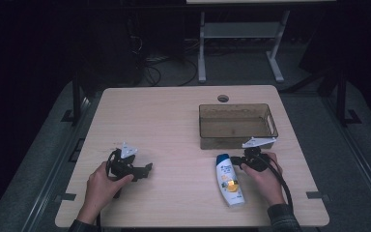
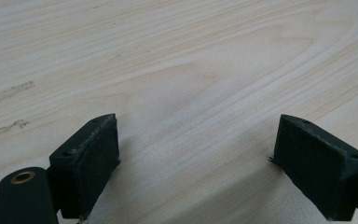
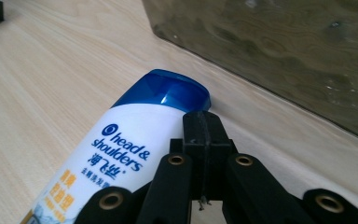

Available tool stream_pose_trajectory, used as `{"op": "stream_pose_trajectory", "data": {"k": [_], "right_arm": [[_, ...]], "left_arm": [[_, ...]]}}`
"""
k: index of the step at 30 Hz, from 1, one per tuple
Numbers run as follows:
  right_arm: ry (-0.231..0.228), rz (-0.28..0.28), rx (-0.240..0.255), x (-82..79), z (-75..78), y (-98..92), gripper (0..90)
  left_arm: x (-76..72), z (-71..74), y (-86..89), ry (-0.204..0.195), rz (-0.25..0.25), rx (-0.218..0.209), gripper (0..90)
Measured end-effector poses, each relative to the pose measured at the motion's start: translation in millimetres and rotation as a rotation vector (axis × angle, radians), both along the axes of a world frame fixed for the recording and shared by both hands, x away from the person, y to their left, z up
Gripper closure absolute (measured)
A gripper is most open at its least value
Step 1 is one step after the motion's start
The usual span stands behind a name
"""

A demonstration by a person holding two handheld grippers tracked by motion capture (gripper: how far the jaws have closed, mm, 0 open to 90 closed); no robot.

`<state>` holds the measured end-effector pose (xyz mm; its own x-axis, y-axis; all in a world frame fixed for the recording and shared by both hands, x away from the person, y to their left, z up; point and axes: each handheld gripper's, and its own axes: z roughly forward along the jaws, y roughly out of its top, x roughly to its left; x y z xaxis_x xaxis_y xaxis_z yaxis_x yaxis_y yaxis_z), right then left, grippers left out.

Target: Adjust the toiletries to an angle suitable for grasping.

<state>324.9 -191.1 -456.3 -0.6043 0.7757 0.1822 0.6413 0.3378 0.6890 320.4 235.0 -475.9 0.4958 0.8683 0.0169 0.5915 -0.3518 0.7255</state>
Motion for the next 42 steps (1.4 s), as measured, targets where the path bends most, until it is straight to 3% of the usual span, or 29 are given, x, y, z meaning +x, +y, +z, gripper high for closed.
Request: {"op": "stream_pose_trajectory", "data": {"k": [35, 42], "right_arm": [[0.001, 0.168, 0.014, -13.9, 5.2, 35.9, 90.0], [0.004, 0.17, 0.021, -15.4, 5.4, 38.0, 90.0]], "left_arm": [[0.0, -0.1, 0.0, 0.0, 0.0, -0.001, 12.9], [0.0, -0.1, -0.1, 0.0, 0.001, -0.002, 12.9]]}}
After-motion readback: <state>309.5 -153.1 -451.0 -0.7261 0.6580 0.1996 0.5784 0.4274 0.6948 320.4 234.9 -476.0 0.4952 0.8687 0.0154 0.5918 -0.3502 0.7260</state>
